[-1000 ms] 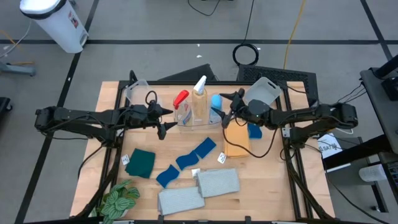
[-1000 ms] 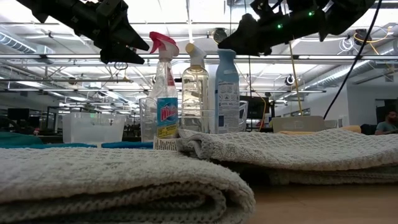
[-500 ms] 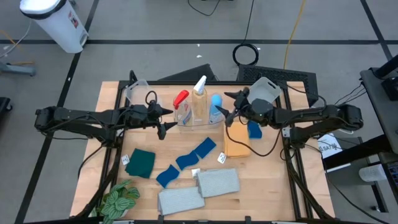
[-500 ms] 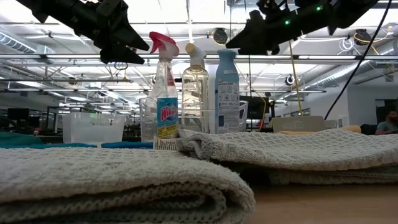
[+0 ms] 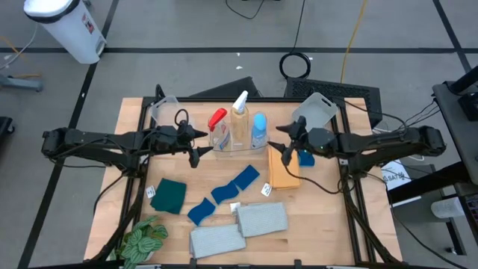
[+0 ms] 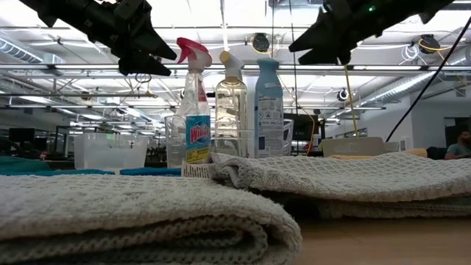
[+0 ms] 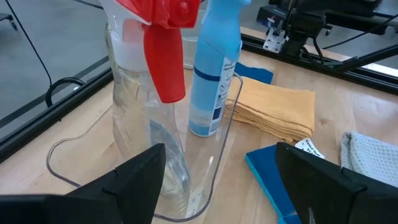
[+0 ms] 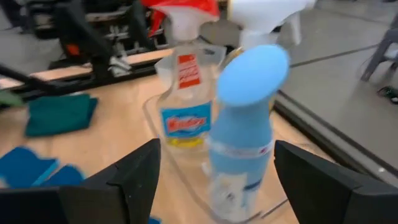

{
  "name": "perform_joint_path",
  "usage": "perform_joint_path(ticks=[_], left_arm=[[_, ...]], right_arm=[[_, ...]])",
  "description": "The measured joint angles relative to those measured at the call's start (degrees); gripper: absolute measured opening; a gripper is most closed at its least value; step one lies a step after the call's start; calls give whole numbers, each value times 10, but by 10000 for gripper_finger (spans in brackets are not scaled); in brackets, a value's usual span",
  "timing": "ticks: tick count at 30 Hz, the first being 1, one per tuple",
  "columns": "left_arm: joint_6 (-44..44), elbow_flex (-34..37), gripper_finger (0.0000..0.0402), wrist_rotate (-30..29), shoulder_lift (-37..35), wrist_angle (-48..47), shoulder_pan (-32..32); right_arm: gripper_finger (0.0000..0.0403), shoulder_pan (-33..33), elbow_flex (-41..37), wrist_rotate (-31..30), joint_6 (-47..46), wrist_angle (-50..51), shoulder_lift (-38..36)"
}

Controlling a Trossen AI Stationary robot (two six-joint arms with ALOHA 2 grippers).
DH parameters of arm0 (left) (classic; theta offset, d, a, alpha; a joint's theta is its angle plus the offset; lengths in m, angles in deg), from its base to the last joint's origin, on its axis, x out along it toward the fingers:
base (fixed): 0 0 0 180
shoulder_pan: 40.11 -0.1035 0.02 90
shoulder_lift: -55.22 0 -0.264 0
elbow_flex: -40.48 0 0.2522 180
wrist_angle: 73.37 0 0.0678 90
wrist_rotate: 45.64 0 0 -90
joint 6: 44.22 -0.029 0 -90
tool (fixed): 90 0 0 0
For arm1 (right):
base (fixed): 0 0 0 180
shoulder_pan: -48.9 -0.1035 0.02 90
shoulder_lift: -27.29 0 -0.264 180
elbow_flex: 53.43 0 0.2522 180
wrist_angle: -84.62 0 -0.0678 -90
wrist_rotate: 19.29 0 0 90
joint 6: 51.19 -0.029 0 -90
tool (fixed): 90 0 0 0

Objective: Pick & Place Kitchen Items
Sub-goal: Put the blue sponge into the white bin

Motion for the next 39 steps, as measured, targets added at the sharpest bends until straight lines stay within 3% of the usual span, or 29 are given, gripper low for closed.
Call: perform_joint_path(ticks=[14,32,39], left_arm=[[0,0,308,0,0,0,0],[0,0,308,0,0,0,0],[0,0,308,0,0,0,0]], right_arm=[[242,-98,0,1,0,43,-19],[228,-104,0,3,29,87,-16],[226,-105,0,120,70,167,-53]])
